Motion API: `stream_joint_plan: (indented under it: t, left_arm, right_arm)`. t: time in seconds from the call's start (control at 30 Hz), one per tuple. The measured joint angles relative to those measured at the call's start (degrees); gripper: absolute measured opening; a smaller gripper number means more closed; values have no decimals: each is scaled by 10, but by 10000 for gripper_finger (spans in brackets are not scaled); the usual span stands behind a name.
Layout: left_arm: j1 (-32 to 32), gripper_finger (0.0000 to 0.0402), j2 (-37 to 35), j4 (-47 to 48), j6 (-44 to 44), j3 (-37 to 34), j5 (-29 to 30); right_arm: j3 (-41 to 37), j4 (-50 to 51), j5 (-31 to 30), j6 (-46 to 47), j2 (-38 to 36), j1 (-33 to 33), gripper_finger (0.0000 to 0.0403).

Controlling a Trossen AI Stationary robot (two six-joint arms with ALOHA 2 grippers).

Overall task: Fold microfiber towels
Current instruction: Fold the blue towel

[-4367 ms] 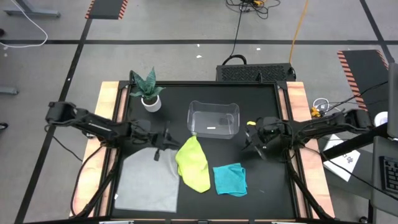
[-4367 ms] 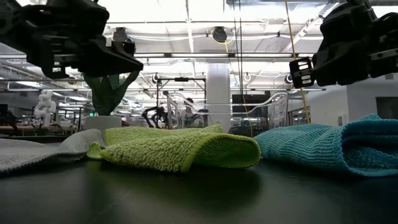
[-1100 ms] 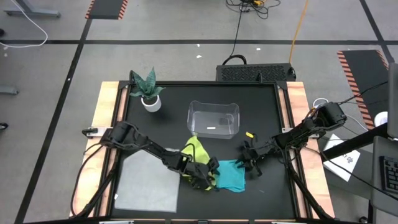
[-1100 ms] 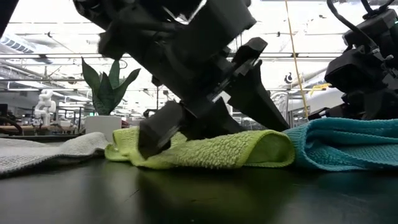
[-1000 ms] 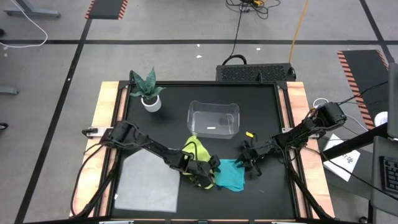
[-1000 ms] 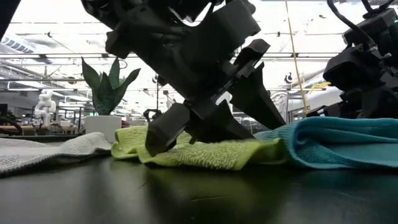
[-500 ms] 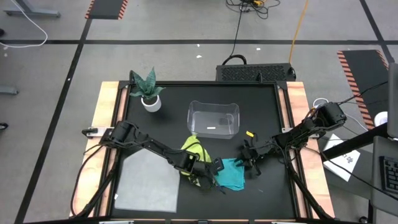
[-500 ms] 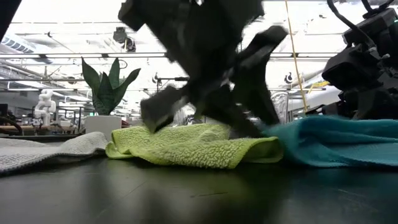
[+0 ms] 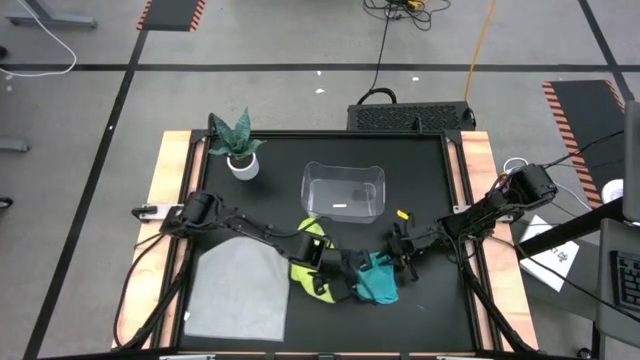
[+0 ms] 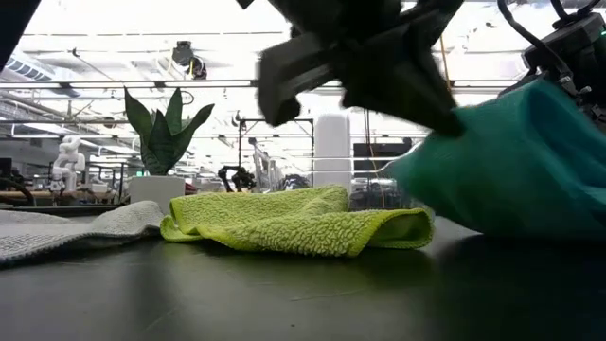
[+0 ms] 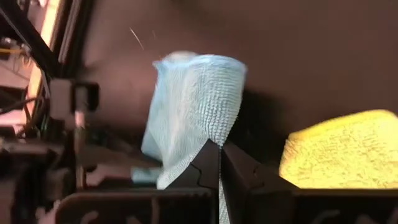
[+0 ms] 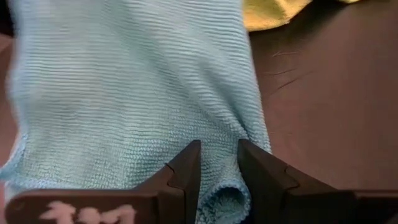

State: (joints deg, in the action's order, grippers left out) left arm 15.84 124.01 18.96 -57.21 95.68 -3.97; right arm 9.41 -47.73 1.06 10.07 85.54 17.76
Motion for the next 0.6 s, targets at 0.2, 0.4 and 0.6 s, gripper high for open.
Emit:
stream_joint_plan:
  t: [0.2, 0.4, 0.6]
  left_arm:
    - [-14, 3, 91, 107, -33, 118, -40]
    - [-21, 2, 206, 265, -79, 304, -59]
    - [-19, 1, 232, 303, -127, 388, -61]
  right_arm:
    - [1, -3, -16, -3, 8, 0, 98]
    - [2, -10, -23, 6, 35, 0, 98]
    - [2, -44, -32, 7, 83, 0, 98]
